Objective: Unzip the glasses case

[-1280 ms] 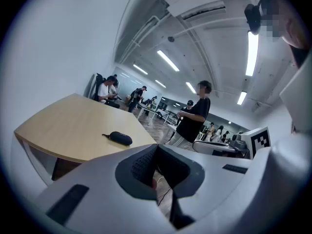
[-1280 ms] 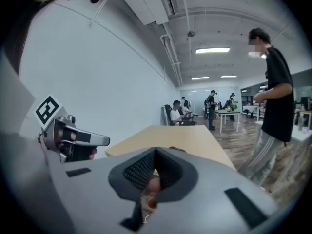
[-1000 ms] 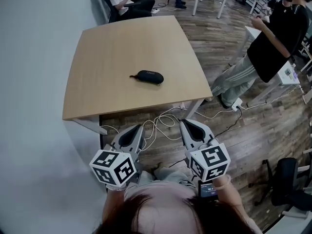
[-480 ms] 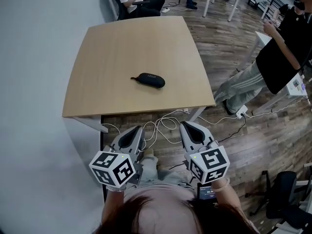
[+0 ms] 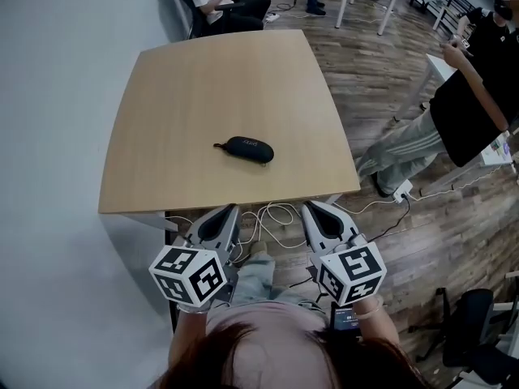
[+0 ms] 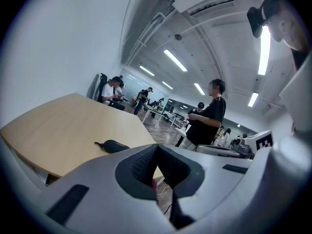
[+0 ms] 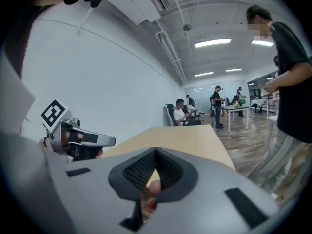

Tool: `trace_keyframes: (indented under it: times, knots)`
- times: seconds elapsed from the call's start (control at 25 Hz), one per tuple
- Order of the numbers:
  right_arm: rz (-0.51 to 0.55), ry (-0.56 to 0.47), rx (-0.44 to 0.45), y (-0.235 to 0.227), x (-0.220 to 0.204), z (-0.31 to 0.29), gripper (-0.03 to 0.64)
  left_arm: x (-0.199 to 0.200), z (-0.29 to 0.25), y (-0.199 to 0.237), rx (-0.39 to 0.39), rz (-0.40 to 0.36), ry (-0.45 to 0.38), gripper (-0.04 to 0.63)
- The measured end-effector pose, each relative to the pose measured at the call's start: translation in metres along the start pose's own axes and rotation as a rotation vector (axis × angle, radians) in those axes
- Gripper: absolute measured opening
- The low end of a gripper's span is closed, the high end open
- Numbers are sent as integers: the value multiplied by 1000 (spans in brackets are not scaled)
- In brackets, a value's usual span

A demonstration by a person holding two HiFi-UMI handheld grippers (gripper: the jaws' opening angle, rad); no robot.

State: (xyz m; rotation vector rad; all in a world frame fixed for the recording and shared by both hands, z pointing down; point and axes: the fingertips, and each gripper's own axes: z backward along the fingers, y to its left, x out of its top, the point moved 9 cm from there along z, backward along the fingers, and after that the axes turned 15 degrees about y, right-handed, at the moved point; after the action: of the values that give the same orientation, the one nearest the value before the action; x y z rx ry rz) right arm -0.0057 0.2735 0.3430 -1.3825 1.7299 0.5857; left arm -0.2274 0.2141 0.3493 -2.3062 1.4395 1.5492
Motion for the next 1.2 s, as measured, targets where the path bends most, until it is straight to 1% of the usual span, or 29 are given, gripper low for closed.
trace_keyframes:
  times: [0.12, 0.24, 0.52, 0.88, 1.08, 1.2]
  knots:
    - [-2, 4, -11, -9, 13, -16, 15, 17, -14, 13, -10, -7, 1, -8]
    - [-6, 10, -17, -16, 28, -32, 15, 32, -25, 27, -4, -5, 12, -8]
    - [-13, 20, -27, -31, 55, -65, 15, 59, -50, 56, -32, 22, 25, -8]
    - [6, 32, -22, -34, 71, -99, 15, 66, -73, 92, -42, 67, 54, -8]
    - [6, 54, -17, -40, 76, -112, 15, 70, -86, 105, -20, 92, 74, -8]
    - [8, 65, -12, -50, 78, -120, 15, 70, -98, 111, -15, 120, 77, -8]
